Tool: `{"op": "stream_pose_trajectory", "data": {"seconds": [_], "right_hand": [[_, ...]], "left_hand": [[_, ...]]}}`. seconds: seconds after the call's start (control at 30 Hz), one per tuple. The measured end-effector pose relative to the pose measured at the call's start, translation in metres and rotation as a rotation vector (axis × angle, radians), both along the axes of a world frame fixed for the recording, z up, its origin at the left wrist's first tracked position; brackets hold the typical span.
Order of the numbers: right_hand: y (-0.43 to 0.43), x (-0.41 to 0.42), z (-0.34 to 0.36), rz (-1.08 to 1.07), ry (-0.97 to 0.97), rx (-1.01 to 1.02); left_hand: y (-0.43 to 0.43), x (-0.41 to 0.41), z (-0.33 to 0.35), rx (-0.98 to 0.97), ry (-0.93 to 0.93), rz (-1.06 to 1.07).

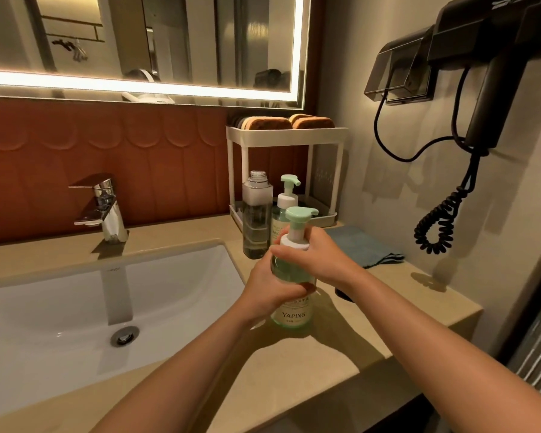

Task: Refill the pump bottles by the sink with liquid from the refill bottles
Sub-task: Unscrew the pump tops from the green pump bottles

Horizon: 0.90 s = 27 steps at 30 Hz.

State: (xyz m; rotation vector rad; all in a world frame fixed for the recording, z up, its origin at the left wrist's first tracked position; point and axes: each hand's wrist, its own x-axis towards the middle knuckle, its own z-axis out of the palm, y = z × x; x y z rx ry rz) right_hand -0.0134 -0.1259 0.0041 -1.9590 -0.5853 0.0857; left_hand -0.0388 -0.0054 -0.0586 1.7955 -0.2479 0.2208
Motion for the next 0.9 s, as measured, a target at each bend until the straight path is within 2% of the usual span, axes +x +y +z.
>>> {"op": "stream_pose_trajectory", "data": {"seconds": [0.13, 0.63, 0.8, 0.9], "right_hand": [[0.001, 0.003, -0.002, 0.073, 0.014, 0.094], [-0.006, 0.025, 0.005, 0.415, 0.087, 0.078], [-0.019, 0.020, -0.002, 0.370, 0.118, 0.017], [-0.027, 0.013, -0.002, 0.251, 0.000, 0.063]], "left_hand": [[0.006, 0.002, 0.002, 0.029, 0.033, -0.059], [0.015, 0.002, 0.002, -0.020, 0.097, -0.213], [0.013, 0.001, 0.005, -0.017, 0.066, -0.256], [0.014, 0.001, 0.003, -0.043, 0.054, -0.248]]}}
